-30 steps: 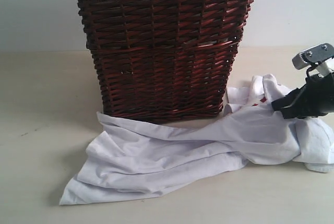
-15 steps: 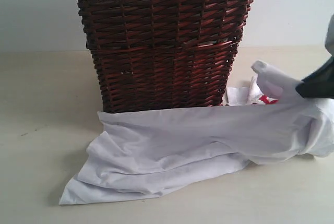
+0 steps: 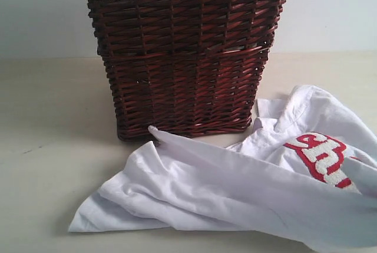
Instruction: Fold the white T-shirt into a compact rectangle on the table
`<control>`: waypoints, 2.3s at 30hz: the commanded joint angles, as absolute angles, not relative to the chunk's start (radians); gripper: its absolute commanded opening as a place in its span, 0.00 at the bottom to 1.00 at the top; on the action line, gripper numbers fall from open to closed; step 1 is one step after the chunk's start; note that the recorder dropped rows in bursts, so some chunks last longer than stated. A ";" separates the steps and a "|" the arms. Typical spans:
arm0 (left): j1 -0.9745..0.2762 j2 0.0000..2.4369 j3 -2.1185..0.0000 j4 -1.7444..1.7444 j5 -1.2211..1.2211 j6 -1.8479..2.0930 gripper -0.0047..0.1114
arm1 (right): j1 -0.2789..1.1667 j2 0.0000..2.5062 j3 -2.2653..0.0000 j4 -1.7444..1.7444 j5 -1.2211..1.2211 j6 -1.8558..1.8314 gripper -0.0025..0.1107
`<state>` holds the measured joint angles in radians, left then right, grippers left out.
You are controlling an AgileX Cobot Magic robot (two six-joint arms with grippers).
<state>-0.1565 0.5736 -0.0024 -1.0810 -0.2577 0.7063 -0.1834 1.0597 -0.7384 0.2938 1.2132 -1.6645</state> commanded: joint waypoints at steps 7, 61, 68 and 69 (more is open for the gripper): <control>-0.162 0.577 0.000 -1.084 -0.261 0.702 0.04 | -0.173 0.940 -0.651 0.415 1.097 -1.436 0.50; -0.162 0.577 0.000 -1.084 -0.261 0.702 0.04 | 0.073 0.646 -0.636 0.575 1.221 -1.426 0.02; -0.162 0.577 0.000 -1.084 -0.261 0.702 0.04 | 0.163 0.534 -0.636 0.581 1.221 -0.817 0.02; -0.162 0.577 0.000 -1.084 -0.261 0.702 0.04 | 0.163 0.526 -0.636 0.581 1.221 -0.803 0.02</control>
<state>-0.1565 0.5736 -0.0024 -1.0810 -0.2577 0.7063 0.1567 0.5497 -0.6374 0.5605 1.2193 -0.9471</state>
